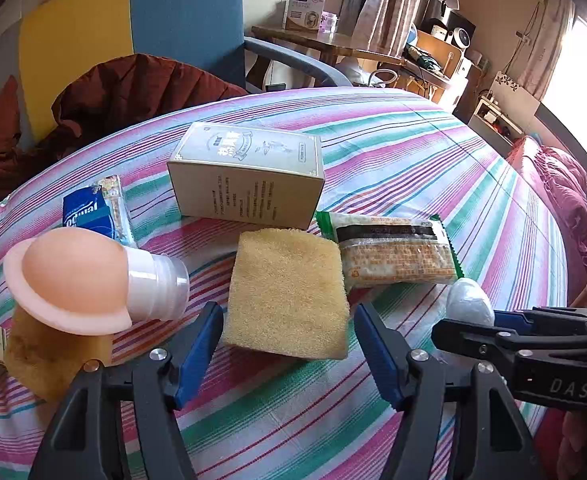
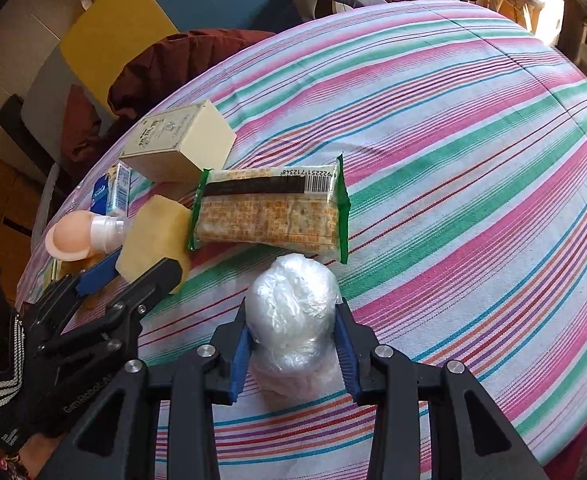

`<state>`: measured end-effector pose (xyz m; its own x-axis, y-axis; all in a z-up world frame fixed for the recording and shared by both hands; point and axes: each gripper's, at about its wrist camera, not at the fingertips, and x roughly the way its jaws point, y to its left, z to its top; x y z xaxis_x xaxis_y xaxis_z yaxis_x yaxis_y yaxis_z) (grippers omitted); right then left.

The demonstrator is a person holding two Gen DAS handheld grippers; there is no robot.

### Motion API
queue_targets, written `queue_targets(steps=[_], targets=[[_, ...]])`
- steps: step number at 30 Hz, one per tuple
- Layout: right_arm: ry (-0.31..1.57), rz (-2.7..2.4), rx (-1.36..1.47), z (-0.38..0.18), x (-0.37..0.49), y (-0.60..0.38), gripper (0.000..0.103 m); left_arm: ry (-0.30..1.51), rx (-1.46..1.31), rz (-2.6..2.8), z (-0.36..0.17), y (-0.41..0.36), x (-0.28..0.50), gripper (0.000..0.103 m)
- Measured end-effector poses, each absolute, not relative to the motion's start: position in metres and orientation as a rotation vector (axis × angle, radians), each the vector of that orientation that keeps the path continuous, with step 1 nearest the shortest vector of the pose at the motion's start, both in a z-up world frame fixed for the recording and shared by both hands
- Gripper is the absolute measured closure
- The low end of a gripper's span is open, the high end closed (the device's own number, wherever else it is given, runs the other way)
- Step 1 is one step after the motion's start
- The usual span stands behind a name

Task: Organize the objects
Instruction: 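Grasp the white plastic-wrapped bundle with the right tool while the left tool grasps a yellow sponge, then lift the yellow sponge with the left tool while the right tool holds the plastic bundle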

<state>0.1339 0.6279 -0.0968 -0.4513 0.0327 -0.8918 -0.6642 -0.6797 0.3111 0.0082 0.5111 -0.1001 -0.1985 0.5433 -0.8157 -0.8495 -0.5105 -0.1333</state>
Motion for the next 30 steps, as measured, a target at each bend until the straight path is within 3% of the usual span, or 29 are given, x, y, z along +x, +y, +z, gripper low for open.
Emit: queue_targets(steps=[4, 6, 18, 30], targets=[[0.927, 2.166, -1.309, -0.097, 0.134, 0.628, 0.064, 0.375, -1.026, 1.886, -0.109, 0.502, 0.003, 0.038], [0.920, 2.166, -1.313, -0.098, 0.131, 0.627, 0.064, 0.320, -1.020, 1.876, -0.108, 0.493, 0.000, 0.047], [0.865, 2.225, -1.324, -0.095, 0.124, 0.617, 0.065, 0.276, -0.978, 1.952, -0.107, 0.444, 0.018, 0.047], [0.452, 2.369, -1.339, -0.075, 0.103, 0.574, 0.065, 0.200, -0.921, 2.017, -0.099, 0.379, 0.040, 0.047]])
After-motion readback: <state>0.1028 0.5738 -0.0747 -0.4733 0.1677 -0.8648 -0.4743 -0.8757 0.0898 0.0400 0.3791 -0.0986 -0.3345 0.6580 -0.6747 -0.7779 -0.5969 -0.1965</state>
